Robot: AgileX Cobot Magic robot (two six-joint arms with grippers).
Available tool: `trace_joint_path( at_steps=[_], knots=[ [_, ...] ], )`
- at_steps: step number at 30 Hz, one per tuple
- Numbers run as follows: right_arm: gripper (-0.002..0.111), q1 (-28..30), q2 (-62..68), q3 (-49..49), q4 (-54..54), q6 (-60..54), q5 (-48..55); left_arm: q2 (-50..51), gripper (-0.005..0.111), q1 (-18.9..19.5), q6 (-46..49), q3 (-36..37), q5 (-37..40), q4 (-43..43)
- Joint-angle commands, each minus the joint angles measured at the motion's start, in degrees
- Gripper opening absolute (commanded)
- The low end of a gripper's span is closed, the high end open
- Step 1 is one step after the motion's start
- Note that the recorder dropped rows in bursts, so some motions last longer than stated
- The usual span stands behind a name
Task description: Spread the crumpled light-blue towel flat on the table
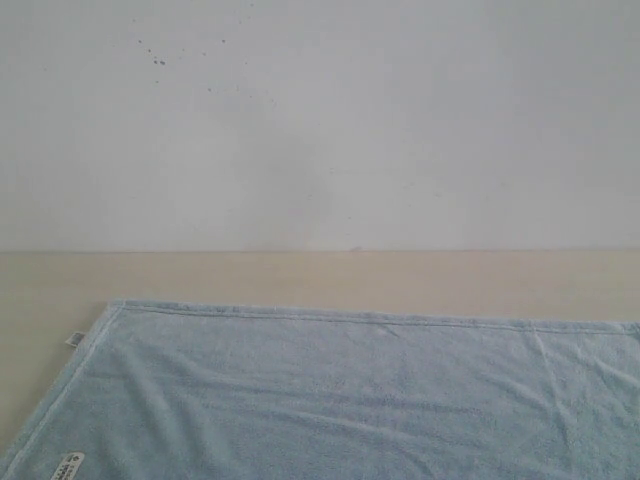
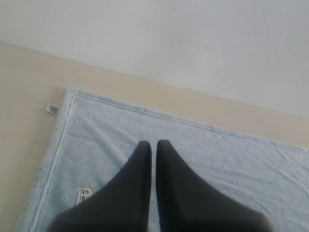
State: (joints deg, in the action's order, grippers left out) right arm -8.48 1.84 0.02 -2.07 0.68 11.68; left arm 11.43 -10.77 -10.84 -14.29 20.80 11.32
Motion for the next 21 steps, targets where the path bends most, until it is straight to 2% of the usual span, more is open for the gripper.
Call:
trace_joint_path(
  at_steps=[1, 8, 12, 16, 21],
  knots=[
    [0.0, -0.1, -0.2, 0.0, -0.2, 0.2, -0.7, -6.4, 0.004, -0.5, 0.3, 2.0, 0.0, -0.1],
    [0.0, -0.1, -0.2, 0.0, -0.2, 0.2, -0.7, -11.4, 0.004, -0.5, 0.3, 8.5, -1.3, -1.8],
    [0.0, -0.1, -0.2, 0.0, -0.2, 0.2, -0.7, -11.4, 0.004, -0.5, 0.5, 12.8, -7.2, -1.8],
    [0.0, -0.1, -0.2, 0.0, -0.2, 0.2, -0.7, -11.4, 0.004, -0.5, 4.8, 14.3, -13.9, -1.9],
    [0.0, -0.1, -0.2, 0.0, -0.2, 0.2, -0.7, -11.4, 0.004, -0.5, 12.7, 14.3, -13.6, -1.9]
  ],
)
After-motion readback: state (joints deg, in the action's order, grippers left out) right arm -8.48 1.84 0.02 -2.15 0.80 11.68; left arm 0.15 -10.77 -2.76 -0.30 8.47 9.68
